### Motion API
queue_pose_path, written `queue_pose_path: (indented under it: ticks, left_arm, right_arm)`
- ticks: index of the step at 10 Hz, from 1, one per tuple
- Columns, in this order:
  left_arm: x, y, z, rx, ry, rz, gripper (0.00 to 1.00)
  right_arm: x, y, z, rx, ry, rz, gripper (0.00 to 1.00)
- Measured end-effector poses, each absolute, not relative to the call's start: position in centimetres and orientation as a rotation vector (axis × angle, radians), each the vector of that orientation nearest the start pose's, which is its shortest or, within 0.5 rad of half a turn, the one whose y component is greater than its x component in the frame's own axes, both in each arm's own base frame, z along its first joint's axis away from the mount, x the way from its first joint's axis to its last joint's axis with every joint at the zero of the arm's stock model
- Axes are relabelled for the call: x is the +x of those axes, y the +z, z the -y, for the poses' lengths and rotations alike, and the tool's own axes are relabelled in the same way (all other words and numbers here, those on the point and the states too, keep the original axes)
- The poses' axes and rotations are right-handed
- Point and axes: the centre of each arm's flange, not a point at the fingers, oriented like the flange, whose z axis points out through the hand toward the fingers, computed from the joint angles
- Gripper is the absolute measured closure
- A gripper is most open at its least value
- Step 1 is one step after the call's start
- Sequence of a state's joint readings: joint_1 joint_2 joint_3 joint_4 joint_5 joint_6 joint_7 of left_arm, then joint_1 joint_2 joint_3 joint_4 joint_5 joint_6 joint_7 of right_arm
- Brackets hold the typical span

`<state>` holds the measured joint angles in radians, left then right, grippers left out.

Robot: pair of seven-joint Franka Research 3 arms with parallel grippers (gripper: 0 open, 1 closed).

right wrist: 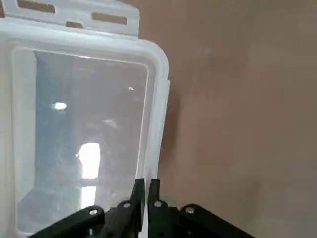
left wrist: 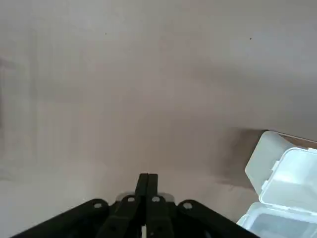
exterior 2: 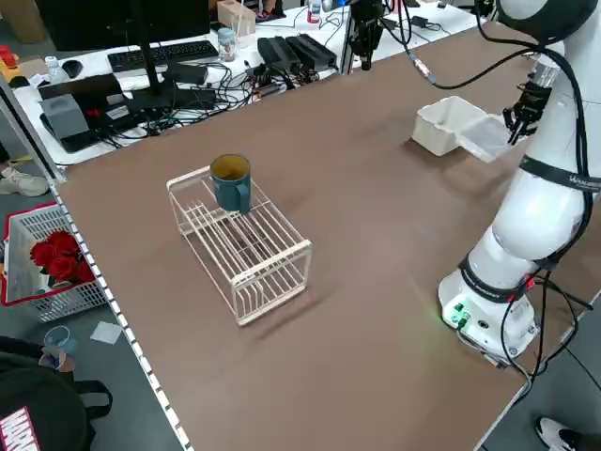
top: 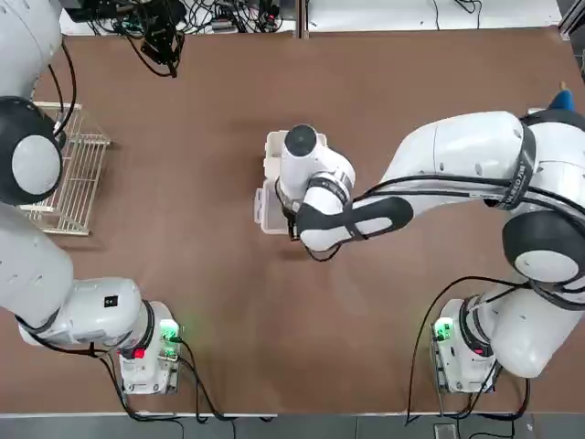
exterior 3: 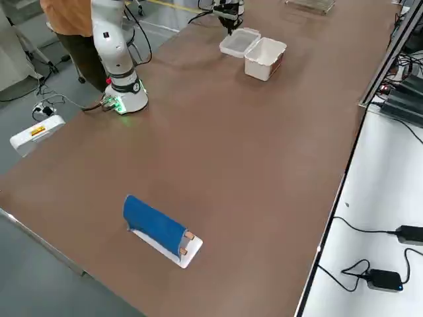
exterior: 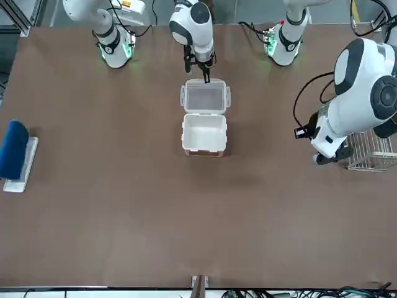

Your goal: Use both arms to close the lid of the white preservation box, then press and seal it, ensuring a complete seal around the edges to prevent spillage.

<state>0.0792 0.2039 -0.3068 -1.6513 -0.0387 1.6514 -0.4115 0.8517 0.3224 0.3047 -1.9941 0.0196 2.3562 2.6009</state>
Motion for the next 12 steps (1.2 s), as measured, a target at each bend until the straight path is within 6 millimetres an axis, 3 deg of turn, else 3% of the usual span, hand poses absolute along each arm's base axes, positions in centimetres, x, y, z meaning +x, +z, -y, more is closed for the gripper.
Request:
queue_pose_path:
  ticks: [12]
  left_arm:
    - [58.7, 48.0, 12.5, -3.142, 0.341, 0.304, 0.96]
  right_arm:
    - [28.9, 37.2, -55.4, -2.229, 0.246, -2.172, 0.95]
